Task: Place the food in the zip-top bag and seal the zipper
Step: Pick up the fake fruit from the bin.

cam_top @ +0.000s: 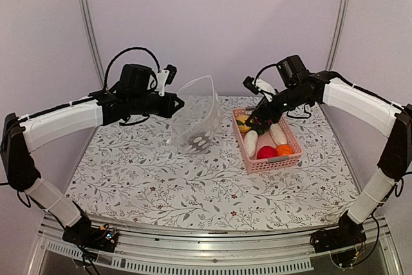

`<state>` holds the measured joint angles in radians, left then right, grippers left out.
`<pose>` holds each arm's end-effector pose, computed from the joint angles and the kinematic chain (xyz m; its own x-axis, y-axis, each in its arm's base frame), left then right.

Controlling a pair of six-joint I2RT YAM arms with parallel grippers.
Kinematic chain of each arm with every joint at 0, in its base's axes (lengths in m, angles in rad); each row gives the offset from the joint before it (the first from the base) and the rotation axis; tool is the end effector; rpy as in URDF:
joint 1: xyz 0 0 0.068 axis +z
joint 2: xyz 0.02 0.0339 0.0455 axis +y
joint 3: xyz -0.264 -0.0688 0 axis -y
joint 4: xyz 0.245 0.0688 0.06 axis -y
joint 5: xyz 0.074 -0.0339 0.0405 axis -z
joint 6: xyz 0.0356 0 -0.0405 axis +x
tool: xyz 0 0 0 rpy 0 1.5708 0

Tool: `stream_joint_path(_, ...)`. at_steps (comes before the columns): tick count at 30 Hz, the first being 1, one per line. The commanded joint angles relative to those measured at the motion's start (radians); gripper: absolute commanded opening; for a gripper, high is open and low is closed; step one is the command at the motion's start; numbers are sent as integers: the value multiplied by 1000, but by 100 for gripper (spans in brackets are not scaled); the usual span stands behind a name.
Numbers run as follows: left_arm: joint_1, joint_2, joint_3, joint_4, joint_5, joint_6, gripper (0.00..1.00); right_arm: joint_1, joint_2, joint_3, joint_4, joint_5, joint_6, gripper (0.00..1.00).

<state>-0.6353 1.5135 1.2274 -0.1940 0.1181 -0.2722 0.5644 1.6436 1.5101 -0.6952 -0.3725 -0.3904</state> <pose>0.2823 -0.2134 0.3150 -0.5391 0.0658 -0.8397 0.5487 0.7838 -0.2909 0.2993 0.2048 0.3247 -0.3072 -0.6140 -0.7271 -0.8899 0.4560 -0.0091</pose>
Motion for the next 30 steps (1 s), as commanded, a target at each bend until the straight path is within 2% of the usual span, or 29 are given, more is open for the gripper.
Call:
stream_joint_path(1, 11, -27, 9, -11, -21, 21, 0, -92, -29, -64, -19, 36, -13, 92)
stream_joint_path(8, 9, -27, 9, -14, -22, 25, 0, -130, 24, -130, -72, 64, -4, 88)
stream_joint_path(16, 6, -30, 11, -17, -19, 30, 0, -132, 117, -131, -139, 84, 27, 82)
stream_joint_path(30, -6, -20, 17, -27, -24, 35, 0, -132, 209, -141, -203, 82, 22, 84)
